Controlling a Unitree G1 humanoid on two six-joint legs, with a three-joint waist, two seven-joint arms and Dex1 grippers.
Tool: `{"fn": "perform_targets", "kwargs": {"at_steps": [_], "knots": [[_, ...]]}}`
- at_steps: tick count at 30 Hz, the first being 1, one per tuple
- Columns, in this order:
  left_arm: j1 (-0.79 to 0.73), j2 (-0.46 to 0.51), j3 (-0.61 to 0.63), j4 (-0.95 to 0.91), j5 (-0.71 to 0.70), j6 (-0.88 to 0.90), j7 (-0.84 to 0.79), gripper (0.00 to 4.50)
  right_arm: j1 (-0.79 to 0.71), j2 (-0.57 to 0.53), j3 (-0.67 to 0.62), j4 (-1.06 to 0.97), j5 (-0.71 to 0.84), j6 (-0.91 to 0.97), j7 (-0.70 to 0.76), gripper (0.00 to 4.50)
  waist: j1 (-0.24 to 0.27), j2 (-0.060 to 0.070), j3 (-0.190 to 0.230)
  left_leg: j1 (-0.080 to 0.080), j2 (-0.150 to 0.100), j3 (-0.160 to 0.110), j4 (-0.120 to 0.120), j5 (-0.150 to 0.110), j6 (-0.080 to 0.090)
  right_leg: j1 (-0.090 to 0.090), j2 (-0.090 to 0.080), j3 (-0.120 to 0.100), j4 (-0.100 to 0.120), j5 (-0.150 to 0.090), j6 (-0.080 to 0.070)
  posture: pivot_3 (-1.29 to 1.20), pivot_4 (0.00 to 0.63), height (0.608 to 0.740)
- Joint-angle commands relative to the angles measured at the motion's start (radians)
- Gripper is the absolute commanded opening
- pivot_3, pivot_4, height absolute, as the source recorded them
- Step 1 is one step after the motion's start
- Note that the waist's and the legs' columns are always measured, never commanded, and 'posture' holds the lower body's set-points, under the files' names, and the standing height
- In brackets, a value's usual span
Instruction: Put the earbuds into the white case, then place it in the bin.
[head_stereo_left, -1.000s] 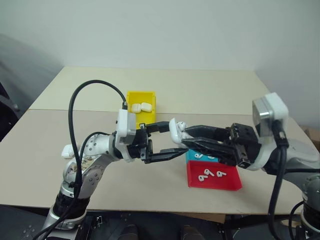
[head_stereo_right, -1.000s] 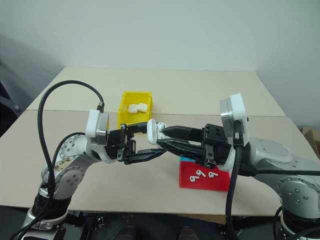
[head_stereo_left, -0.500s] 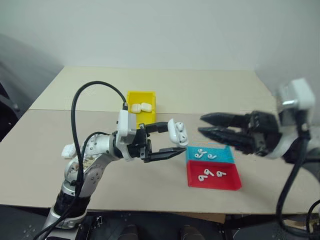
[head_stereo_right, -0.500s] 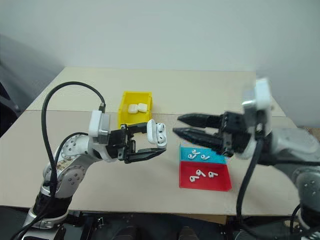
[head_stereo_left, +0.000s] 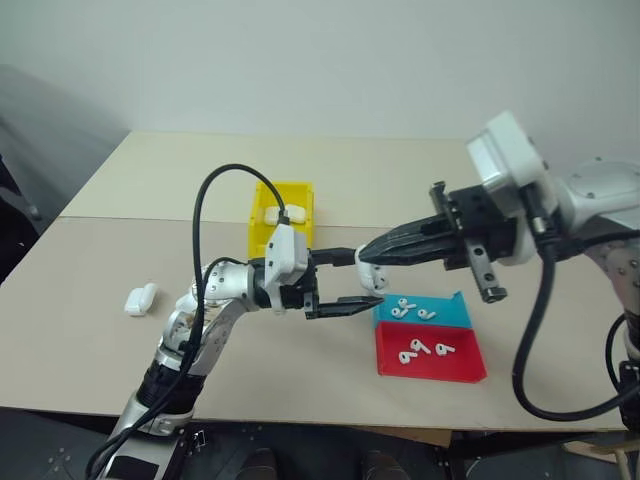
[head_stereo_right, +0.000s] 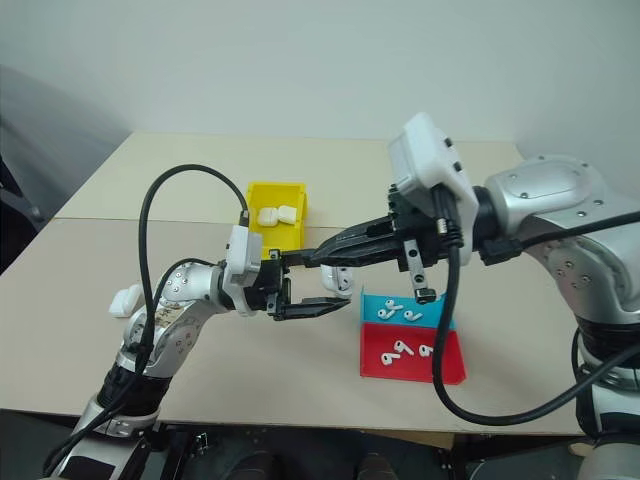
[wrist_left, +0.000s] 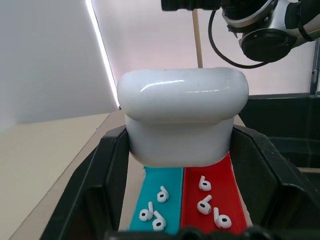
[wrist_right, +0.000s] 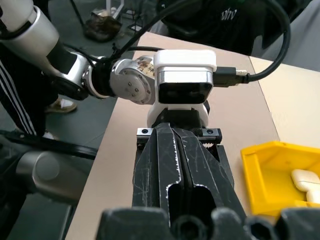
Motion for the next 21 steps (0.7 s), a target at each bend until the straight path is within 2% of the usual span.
{"fn": "perform_targets", "kwargs": {"at_steps": [1,8,17,21], "knots": [[-0.027,-0.008,-0.007,-0.009,0.016,-0.025,-0.001,2.76,-0.033,0.014,0.029,-0.002,-0.082,-0.045,0.036,0.06,0.001,0.000,0.000,0.000,0.000,0.000,0.000,0.000,0.000,0.000,0.000,0.000,0.000,0.000,0.000,0.00,0.150,0.740],[-0.031,-0.014,-0.022,0.003,0.056,-0.035,-0.003,2.76,-0.050,0.056,0.111,-0.002,-0.226,-0.085,0.075,0.06,-0.001,0.000,0.000,0.000,0.000,0.000,0.000,0.000,0.000,0.000,0.000,0.000,0.000,0.000,0.000,0.00,0.150,0.740],[-0.022,-0.026,-0.016,-0.002,0.063,-0.049,-0.001,2.76,-0.040,0.063,0.156,0.010,-0.357,-0.124,0.119,0.06,0.000,0.000,0.000,0.000,0.000,0.000,0.000,0.000,0.000,0.000,0.000,0.000,0.001,0.000,0.000,0.00,0.150,0.740],[-0.012,-0.019,-0.003,-0.010,0.051,-0.052,-0.010,2.76,-0.030,0.053,0.137,0.026,-0.376,-0.132,0.136,0.06,-0.001,0.000,0.000,0.000,0.000,0.000,0.000,0.000,0.000,0.000,0.000,0.000,0.001,0.000,0.000,0.00,0.150,0.740]]}}
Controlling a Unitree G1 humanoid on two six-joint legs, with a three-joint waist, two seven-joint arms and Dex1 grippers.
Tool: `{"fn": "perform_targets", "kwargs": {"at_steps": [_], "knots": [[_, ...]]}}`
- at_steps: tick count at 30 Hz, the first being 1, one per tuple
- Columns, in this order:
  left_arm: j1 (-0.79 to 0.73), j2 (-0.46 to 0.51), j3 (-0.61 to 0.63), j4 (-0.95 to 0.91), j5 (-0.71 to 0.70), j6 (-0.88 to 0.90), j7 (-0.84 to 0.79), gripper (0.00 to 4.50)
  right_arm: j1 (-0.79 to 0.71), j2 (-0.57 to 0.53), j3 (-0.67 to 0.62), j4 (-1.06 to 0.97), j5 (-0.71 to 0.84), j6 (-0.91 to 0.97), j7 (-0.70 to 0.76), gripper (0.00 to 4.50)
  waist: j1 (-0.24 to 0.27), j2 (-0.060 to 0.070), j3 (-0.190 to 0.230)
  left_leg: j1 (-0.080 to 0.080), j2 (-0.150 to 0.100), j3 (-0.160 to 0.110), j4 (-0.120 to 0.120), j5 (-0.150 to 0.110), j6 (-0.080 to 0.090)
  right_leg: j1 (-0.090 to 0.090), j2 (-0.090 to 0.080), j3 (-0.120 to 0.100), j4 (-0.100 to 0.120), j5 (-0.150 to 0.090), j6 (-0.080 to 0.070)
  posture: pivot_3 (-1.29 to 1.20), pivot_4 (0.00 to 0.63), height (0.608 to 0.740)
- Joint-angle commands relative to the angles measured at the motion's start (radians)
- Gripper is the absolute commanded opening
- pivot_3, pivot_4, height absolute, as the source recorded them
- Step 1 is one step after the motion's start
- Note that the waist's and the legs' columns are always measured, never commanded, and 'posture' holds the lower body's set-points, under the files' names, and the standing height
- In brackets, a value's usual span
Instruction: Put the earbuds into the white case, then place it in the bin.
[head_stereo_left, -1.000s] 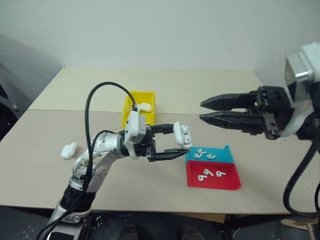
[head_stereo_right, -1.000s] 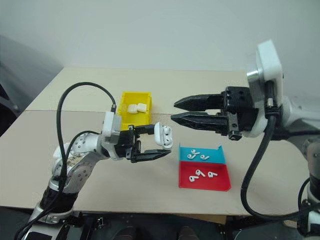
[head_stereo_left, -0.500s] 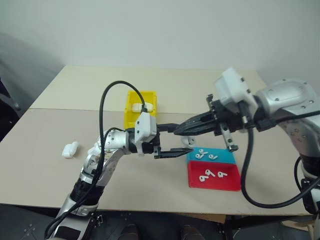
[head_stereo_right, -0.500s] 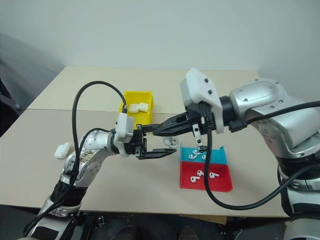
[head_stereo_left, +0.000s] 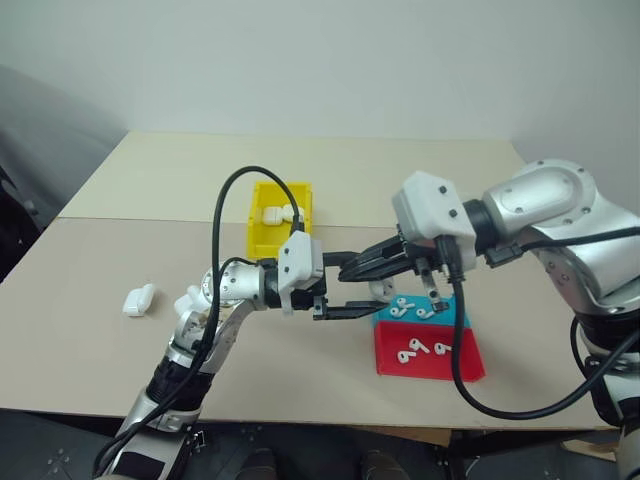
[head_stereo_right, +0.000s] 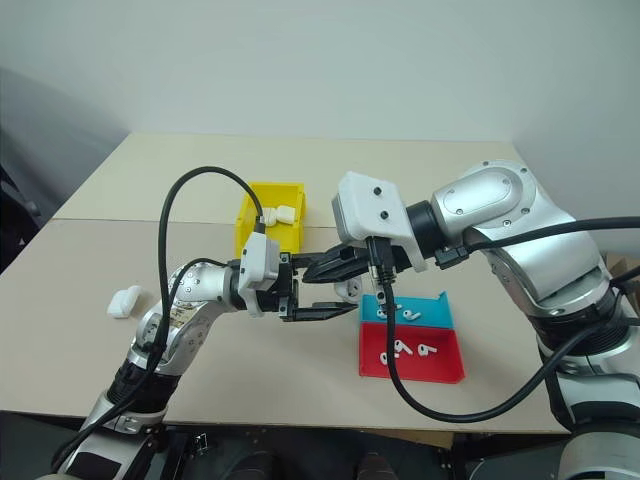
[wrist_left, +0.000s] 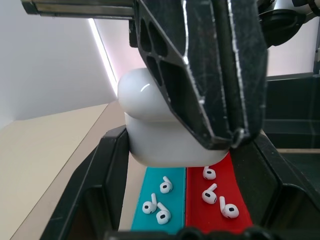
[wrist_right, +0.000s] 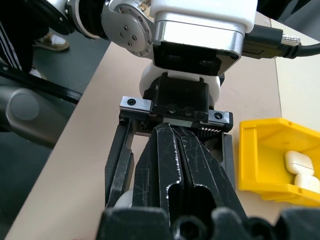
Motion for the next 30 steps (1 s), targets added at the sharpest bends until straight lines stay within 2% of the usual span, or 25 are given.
{"fn": "perform_targets", "kwargs": {"at_steps": [1,7,10,15,17,19,21,25,30], "knots": [[-0.002,0.000,0.032,-0.033,-0.031,-0.028,-0.005,2.76,0.002,-0.022,-0.023,0.016,-0.030,-0.015,0.020,0.06,0.000,0.000,0.000,0.000,0.000,0.000,0.000,0.000,0.000,0.000,0.000,0.000,0.000,0.000,0.000,0.00,0.150,0.740],[-0.002,-0.002,0.045,-0.025,-0.037,-0.039,-0.004,2.76,0.011,-0.030,-0.075,0.020,-0.024,-0.032,0.034,0.06,0.000,0.000,0.000,0.000,0.000,0.000,0.000,0.000,0.000,0.000,0.000,0.000,0.000,0.000,0.000,0.00,0.150,0.740],[0.000,-0.005,0.048,-0.024,-0.038,-0.040,-0.002,2.76,-0.002,-0.007,-0.144,0.026,0.031,-0.021,0.024,0.06,0.001,0.000,0.000,0.000,0.000,0.000,0.000,0.000,0.000,0.000,0.000,0.000,0.000,0.000,0.000,0.00,0.150,0.740],[0.020,-0.004,0.070,-0.037,-0.039,-0.051,0.009,2.76,0.009,0.026,-0.278,0.071,0.104,0.000,-0.047,0.06,0.000,0.000,0.000,0.000,0.000,0.000,0.000,0.000,0.000,0.000,0.000,0.000,0.000,0.000,0.000,0.00,0.150,0.740],[0.032,-0.001,0.101,-0.057,-0.040,-0.042,0.047,2.76,0.046,0.050,-0.358,0.068,0.148,0.027,-0.128,0.06,0.000,0.000,0.000,0.000,0.000,0.000,0.000,0.000,0.000,0.000,0.000,0.000,0.000,0.000,0.000,0.00,0.150,0.740],[0.031,-0.002,0.130,-0.064,-0.002,-0.037,0.128,2.76,0.116,0.073,-0.406,0.041,0.138,0.052,-0.239,0.06,0.001,0.000,0.000,0.000,0.000,0.000,0.000,0.000,0.000,0.000,0.000,0.000,0.000,0.000,0.000,0.00,0.150,0.740],[-0.009,-0.028,0.133,-0.050,0.111,0.030,0.310,2.76,0.225,0.118,-0.445,-0.004,0.109,0.018,-0.338,0.06,0.005,-0.001,-0.001,0.000,0.000,-0.001,0.000,0.000,0.000,0.001,0.000,0.000,0.001,0.000,0.000,0.00,0.150,0.740],[-0.118,-0.072,0.158,0.075,0.302,0.088,0.608,2.76,0.439,0.124,-0.496,-0.104,0.150,0.027,-0.368,0.06,0.020,-0.001,0.000,-0.001,-0.002,-0.002,0.001,0.000,0.000,0.001,-0.001,-0.001,0.001,0.001,0.001,0.00,0.150,0.740],[-0.263,-0.103,0.192,0.319,0.392,0.142,0.804,2.76,0.513,0.117,-0.506,-0.093,0.145,-0.002,-0.381,0.06,0.014,-0.001,0.000,0.000,-0.002,-0.002,0.001,0.000,0.000,0.001,-0.001,0.000,0.001,0.001,0.001,0.00,0.150,0.740]]}}
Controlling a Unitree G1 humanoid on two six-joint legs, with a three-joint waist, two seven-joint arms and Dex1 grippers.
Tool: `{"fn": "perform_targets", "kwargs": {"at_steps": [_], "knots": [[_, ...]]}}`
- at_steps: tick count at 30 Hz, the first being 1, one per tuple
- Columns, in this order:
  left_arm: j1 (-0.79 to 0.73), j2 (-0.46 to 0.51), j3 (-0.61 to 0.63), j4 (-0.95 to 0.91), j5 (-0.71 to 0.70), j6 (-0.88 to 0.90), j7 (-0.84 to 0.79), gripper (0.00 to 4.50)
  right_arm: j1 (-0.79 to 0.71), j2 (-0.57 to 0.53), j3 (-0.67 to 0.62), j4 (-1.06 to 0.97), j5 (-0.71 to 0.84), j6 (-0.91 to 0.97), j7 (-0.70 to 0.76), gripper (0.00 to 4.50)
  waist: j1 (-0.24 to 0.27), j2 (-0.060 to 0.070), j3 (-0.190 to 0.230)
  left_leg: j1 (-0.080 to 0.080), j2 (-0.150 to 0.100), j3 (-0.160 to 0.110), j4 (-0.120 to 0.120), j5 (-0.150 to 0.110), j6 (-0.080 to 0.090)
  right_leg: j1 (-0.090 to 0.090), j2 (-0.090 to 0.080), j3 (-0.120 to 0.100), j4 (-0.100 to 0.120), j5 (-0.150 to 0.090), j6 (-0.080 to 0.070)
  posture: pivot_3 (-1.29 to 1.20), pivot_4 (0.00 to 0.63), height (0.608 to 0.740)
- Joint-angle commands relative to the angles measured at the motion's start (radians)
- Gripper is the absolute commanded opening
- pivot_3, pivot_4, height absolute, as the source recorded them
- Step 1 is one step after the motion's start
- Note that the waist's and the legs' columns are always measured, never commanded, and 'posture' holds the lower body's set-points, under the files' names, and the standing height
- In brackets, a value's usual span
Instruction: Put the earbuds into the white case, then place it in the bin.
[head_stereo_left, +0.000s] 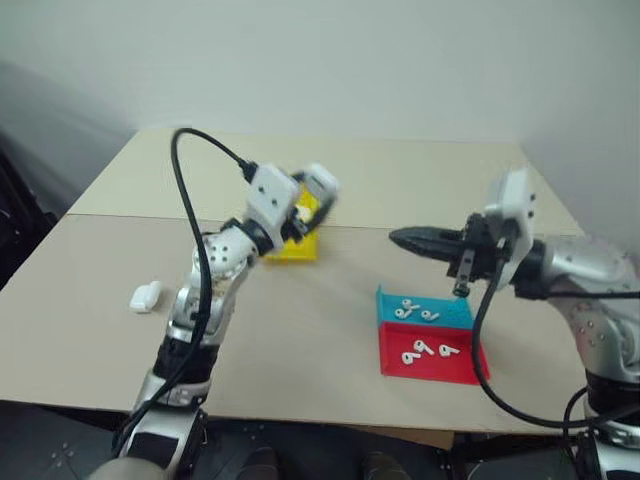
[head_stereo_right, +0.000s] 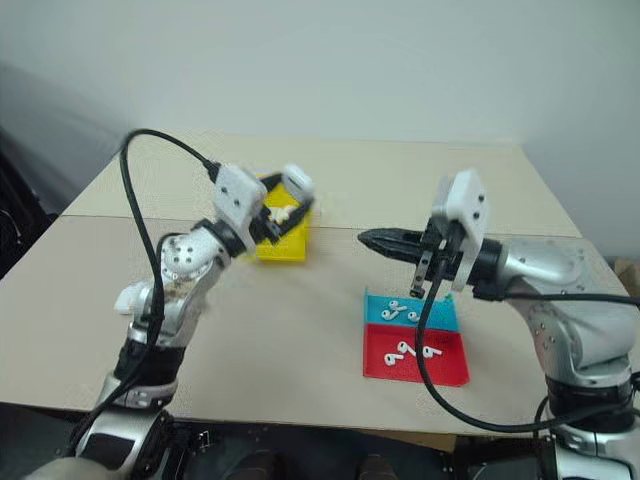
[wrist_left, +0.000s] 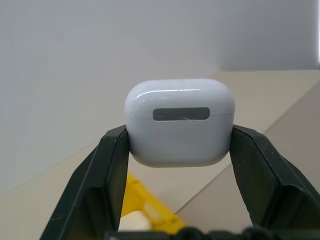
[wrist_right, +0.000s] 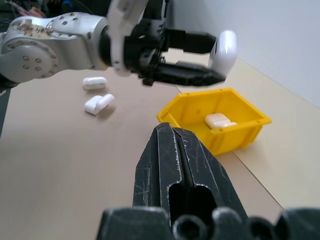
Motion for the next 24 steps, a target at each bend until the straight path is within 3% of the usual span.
{"fn": "perform_targets", "kwargs": {"at_steps": [1,12,17,23,24], "knots": [[-0.095,-0.016,0.029,0.146,0.042,0.042,0.102,2.76,0.012,-0.021,-0.036,-0.002,0.001,-0.039,-0.005,0.06,0.000,0.000,0.000,0.000,0.000,0.000,0.000,0.000,0.000,0.000,0.000,0.000,0.000,0.000,0.000,0.00,0.150,0.740],[-0.123,-0.004,-0.022,0.373,0.112,0.037,0.090,2.76,0.047,-0.030,0.009,-0.031,-0.035,-0.018,-0.061,0.06,-0.001,0.000,0.000,-0.001,0.000,0.000,-0.001,0.000,0.000,0.000,0.000,0.000,-0.001,0.000,0.000,0.00,0.150,0.740],[-0.123,-0.009,-0.015,0.372,0.105,0.017,0.080,4.43,0.062,-0.047,0.023,-0.042,-0.046,-0.013,-0.070,0.00,0.000,0.000,0.000,-0.001,0.000,0.000,-0.001,0.000,0.000,0.000,0.000,0.000,-0.001,0.000,0.000,0.00,0.150,0.740],[-0.085,-0.025,-0.004,0.317,0.070,-0.081,0.039,4.47,0.064,-0.062,0.037,-0.033,-0.051,-0.011,-0.068,0.00,0.001,0.000,0.000,-0.001,0.000,0.000,-0.001,0.000,0.000,0.000,0.000,0.000,-0.001,0.000,0.000,0.00,0.150,0.740],[-0.073,-0.031,0.026,0.293,0.010,-0.087,-0.005,4.47,0.066,-0.066,0.041,-0.032,-0.059,-0.019,-0.066,0.00,0.000,0.000,0.000,-0.001,0.000,0.000,-0.001,0.000,0.000,0.000,0.000,0.000,-0.001,0.000,0.000,0.00,0.150,0.740]]}}
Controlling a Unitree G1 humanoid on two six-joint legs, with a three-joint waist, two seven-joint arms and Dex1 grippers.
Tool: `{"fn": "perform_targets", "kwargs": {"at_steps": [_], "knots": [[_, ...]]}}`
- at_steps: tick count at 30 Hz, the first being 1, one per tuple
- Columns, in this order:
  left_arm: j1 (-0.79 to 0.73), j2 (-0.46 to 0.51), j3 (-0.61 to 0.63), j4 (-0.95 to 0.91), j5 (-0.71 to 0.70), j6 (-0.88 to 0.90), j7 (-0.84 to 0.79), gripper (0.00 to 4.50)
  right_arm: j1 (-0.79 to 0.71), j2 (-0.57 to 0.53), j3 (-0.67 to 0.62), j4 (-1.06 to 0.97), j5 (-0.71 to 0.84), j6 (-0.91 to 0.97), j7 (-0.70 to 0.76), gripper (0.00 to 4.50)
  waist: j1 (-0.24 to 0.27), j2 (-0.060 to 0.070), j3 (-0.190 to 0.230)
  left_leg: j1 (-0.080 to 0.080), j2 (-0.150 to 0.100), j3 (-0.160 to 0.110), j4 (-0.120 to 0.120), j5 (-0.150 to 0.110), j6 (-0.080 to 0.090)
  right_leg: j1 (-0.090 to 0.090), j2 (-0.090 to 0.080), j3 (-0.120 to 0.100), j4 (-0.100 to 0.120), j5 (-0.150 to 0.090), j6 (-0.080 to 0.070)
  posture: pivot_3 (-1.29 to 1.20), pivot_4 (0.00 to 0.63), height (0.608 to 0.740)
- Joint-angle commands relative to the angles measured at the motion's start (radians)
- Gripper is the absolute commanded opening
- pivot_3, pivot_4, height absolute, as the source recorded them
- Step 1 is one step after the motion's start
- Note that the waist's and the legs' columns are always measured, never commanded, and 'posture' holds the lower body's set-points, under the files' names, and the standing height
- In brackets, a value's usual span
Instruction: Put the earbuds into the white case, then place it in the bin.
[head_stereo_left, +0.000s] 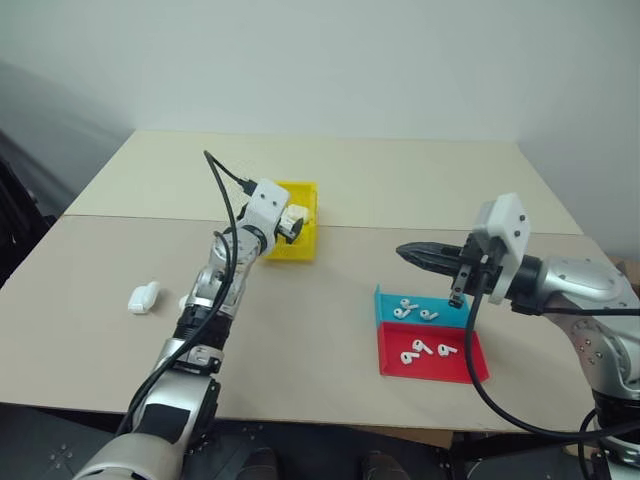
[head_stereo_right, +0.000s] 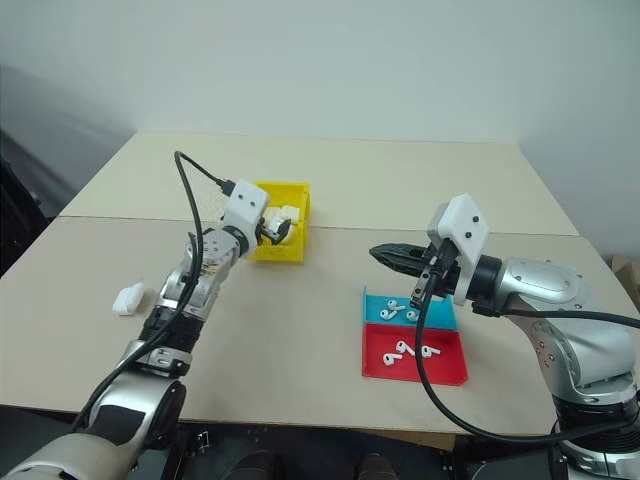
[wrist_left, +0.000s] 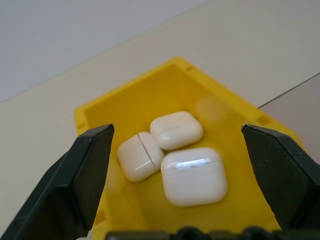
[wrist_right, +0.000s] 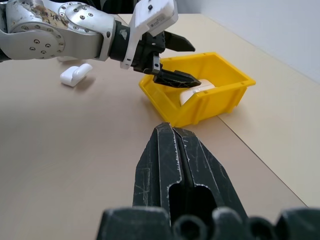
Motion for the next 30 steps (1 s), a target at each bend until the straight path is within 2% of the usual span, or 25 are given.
{"fn": "perform_targets", "kwargs": {"at_steps": [1,4,9,12,18,23,30], "knots": [[0.018,-0.013,0.070,-0.096,-0.122,-0.057,-0.088,4.47,-0.003,-0.024,0.003,-0.022,-0.016,-0.019,0.001,0.00,0.000,0.000,0.000,0.000,0.000,0.000,0.000,0.000,0.000,0.000,0.000,0.000,0.000,0.000,0.000,0.00,0.150,0.740],[0.118,0.060,0.102,-0.274,-0.243,0.019,-0.253,4.47,0.051,-0.076,-0.010,-0.041,-0.028,-0.052,0.064,0.00,-0.004,0.000,0.000,0.000,0.000,0.000,0.000,0.000,0.000,0.000,0.000,0.000,0.000,0.000,0.000,0.00,0.150,0.740],[0.340,0.270,0.171,-0.544,-0.419,0.122,-0.485,4.47,0.202,-0.173,-0.125,-0.048,-0.013,-0.125,0.198,0.00,-0.019,0.000,0.000,0.001,0.001,0.000,0.000,0.000,-0.001,0.000,0.000,0.000,0.001,0.000,0.000,0.00,0.150,0.740],[0.498,0.418,0.274,-0.635,-0.530,0.157,-0.634,4.47,0.313,-0.258,-0.218,-0.027,-0.041,-0.158,0.299,0.00,-0.017,0.000,0.000,0.002,0.001,0.001,0.000,0.001,-0.001,0.002,0.000,0.000,0.001,0.000,0.000,0.00,0.150,0.740],[0.724,0.628,0.477,-0.711,-0.720,0.222,-0.868,4.47,0.463,-0.351,-0.380,0.043,-0.129,-0.269,0.418,0.00,-0.015,0.000,0.000,0.012,0.002,0.002,0.000,0.000,-0.001,0.011,0.000,0.000,0.000,-0.001,0.000,0.00,0.150,0.740],[0.887,0.718,0.556,-0.723,-0.692,0.174,-0.975,4.47,0.535,-0.362,-0.478,0.070,-0.165,-0.351,0.500,0.00,-0.017,0.000,0.000,0.017,0.003,0.003,-0.002,0.000,-0.001,0.015,-0.001,0.000,-0.002,-0.002,-0.001,0.00,0.150,0.740],[0.913,0.728,0.594,-0.763,-0.739,0.199,-0.963,4.47,0.569,-0.333,-0.482,0.111,-0.190,-0.477,0.543,0.00,-0.017,-0.001,0.001,0.017,0.003,0.004,-0.002,0.000,-0.001,0.015,-0.001,0.000,-0.003,-0.002,-0.001,0.00,0.150,0.740]]}}
